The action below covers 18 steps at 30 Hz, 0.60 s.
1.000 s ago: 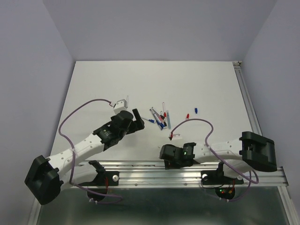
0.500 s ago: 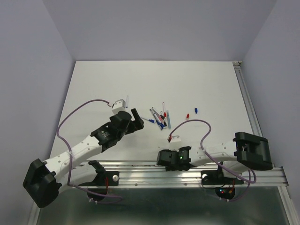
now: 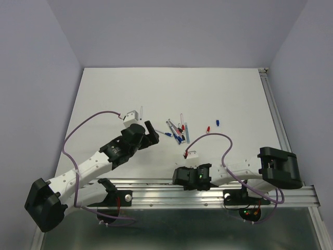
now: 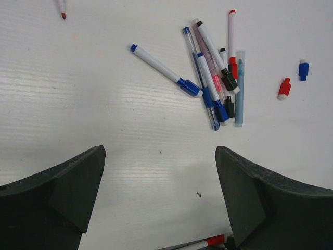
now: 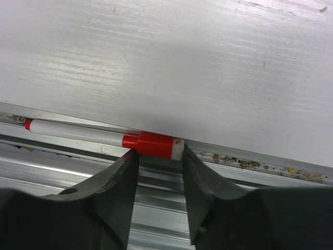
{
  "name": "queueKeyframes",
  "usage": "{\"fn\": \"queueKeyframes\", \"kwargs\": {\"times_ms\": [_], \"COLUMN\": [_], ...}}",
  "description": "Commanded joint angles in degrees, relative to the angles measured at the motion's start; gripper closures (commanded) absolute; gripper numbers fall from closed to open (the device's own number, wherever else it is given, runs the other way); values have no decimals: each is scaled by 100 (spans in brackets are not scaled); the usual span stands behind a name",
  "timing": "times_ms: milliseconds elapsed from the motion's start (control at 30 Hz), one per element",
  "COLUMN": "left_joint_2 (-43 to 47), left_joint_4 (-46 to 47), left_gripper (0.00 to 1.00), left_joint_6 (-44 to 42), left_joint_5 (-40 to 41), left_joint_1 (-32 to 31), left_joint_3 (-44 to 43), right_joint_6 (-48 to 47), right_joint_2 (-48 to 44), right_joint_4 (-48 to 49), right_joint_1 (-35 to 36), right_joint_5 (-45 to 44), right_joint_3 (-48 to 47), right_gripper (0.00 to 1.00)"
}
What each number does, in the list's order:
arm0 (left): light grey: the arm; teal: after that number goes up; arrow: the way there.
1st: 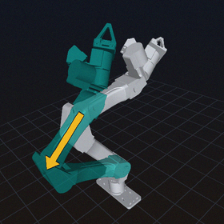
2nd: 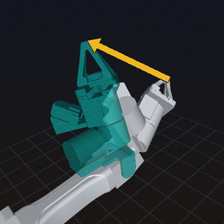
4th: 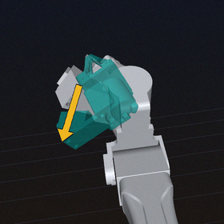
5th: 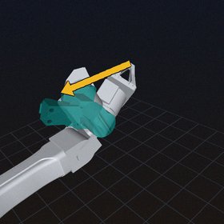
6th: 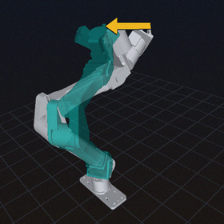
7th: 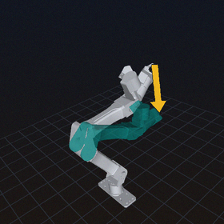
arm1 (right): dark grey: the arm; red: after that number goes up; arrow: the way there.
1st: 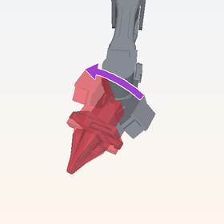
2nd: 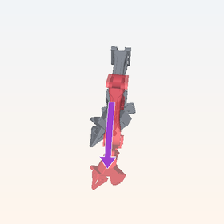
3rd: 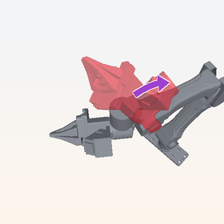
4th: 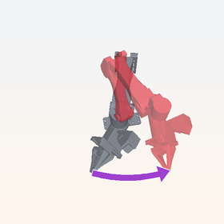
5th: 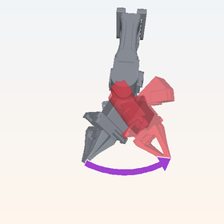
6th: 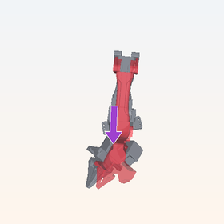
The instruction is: Open the pen caps
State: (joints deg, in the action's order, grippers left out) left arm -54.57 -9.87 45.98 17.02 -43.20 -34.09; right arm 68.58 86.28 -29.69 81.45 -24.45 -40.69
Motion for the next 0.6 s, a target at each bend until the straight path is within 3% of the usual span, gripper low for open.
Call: {"fn": "queueKeyframes", "kwargs": {"times_ms": [0, 267, 567], "left_joint_2": [113, 78, 139], "left_joint_4": [-24, -24, -15], "left_gripper": [1, 1, 1], "left_joint_6": [25, 25, -62], "left_joint_5": [118, 118, 30], "left_joint_1": [-39, -31, -31], "left_joint_3": [69, 25, -2], "right_joint_6": [59, -107, -625], "right_joint_2": [188, -199, -954], "right_joint_4": [438, 456, 693], "right_joint_1": [-68, -33, 99], "right_joint_5": [-710, -649, -438], "right_joint_3": [272, 351, 439], "right_gripper": [62, 78, 84]}}
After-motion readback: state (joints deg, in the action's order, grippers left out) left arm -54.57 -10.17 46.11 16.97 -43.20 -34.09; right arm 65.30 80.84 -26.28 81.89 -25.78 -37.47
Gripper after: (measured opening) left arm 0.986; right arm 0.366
